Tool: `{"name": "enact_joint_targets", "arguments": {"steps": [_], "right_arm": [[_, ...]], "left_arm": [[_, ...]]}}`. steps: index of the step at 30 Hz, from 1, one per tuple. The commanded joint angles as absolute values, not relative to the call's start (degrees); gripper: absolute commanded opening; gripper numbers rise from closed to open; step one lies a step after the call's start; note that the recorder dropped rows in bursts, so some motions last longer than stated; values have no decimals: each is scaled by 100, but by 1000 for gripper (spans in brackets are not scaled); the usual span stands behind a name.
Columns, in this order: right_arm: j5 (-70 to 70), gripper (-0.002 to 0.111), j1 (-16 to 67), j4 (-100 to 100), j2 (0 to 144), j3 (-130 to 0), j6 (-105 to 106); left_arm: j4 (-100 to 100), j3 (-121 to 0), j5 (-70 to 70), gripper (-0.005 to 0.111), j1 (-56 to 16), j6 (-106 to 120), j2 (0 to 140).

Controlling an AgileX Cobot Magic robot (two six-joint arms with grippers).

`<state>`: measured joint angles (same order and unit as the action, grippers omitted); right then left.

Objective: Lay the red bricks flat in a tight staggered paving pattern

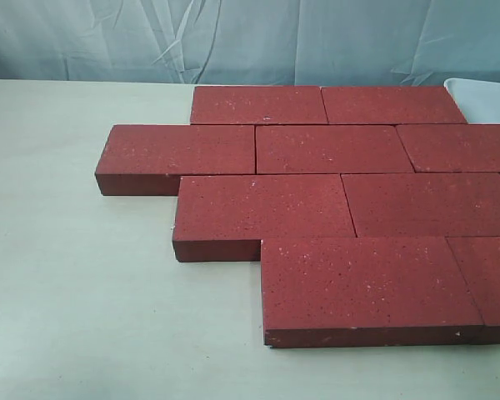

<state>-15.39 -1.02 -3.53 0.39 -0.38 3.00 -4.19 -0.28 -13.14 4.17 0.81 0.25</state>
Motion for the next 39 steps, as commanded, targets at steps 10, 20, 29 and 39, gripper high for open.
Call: {"name": "enact_joint_targets", "arguments": {"steps": [10, 20, 29, 39], "right_arm": [[-1807, -1, -133, -303, 0, 0, 279], [-1807, -1, -133, -303, 0, 0, 279], [-1818, -1, -123, -217, 0, 0, 279], [-1818, -1, -123, -217, 0, 0, 279]], "left_arm": [[-366, 0, -1289, 0, 442, 48, 0], [-366, 0, -1289, 0, 442, 48, 0], [-366, 0, -1289, 0, 442, 48, 0], [-366, 0, -1289, 0, 442, 48, 0]]}}
